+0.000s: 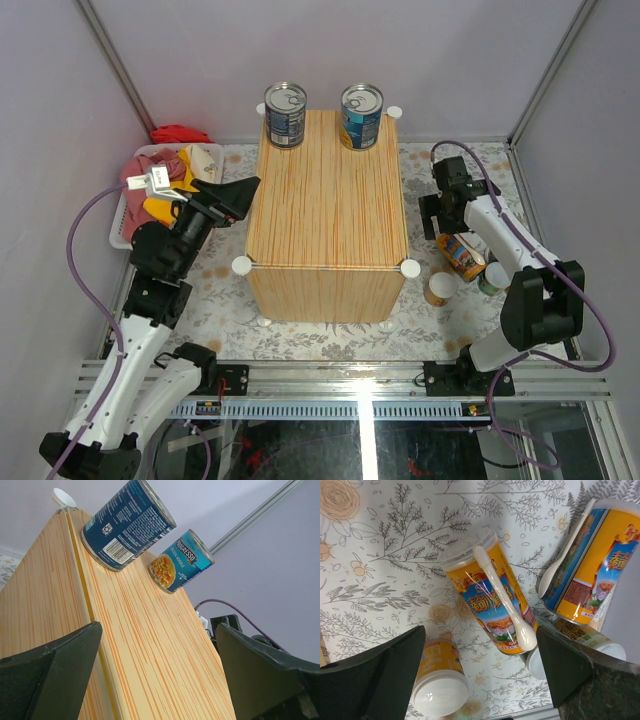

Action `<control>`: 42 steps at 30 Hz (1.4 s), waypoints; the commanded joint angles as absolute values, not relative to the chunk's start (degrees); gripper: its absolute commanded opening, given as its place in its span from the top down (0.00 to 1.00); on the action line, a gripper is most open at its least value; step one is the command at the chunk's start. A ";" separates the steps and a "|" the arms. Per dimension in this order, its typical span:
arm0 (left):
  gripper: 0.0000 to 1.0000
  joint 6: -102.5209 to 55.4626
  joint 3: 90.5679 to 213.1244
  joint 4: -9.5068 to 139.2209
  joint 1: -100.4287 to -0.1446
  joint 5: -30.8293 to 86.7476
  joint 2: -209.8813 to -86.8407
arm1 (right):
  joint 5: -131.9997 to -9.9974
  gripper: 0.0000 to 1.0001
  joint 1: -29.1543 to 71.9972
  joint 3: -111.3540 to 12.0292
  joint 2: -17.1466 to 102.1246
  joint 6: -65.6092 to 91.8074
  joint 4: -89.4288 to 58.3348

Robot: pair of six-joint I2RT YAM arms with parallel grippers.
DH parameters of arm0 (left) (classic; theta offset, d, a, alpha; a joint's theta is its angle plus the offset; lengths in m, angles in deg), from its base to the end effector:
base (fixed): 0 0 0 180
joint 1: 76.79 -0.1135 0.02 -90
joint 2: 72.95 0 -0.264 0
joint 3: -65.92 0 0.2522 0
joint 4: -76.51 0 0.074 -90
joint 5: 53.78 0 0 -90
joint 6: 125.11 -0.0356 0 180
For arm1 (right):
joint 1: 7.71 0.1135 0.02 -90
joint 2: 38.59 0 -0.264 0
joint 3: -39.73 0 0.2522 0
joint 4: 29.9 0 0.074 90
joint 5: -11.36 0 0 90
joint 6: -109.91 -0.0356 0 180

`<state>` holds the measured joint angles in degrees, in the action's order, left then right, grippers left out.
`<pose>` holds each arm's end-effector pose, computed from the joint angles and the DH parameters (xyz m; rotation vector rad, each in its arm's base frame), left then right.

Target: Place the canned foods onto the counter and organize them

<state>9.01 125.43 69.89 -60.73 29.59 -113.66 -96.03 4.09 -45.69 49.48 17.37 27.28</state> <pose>0.1579 -0.0497 0.3900 -0.2458 1.4046 -0.9547 0.3128 0.0545 0.2723 -0.1018 2.5678 -0.3032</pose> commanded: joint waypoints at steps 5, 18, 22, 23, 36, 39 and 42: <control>0.03 8.26 126.88 73.74 -61.06 29.48 -114.88 | -98.21 0.01 4.44 -43.13 54.33 18.09 26.48; 0.03 7.43 127.87 72.93 -61.14 30.50 -116.12 | -104.76 0.00 4.47 -43.33 61.97 17.26 23.27; 0.03 7.77 127.32 73.06 -61.23 30.84 -116.00 | -105.61 0.00 4.47 -44.02 63.70 16.96 22.35; 0.03 7.85 127.12 73.04 -61.19 30.97 -115.89 | -105.62 0.00 4.47 -44.14 64.02 16.97 22.09; 0.03 8.72 125.78 71.81 -61.32 32.53 -114.26 | -101.99 0.08 4.40 -45.24 67.75 14.41 19.94; 0.04 9.00 125.52 71.50 -61.31 32.84 -113.71 | -100.01 0.25 4.36 -45.95 67.85 13.50 20.37; 0.04 9.01 125.38 71.06 -61.31 33.61 -113.01 | -97.21 0.51 4.26 -46.89 67.39 12.04 20.85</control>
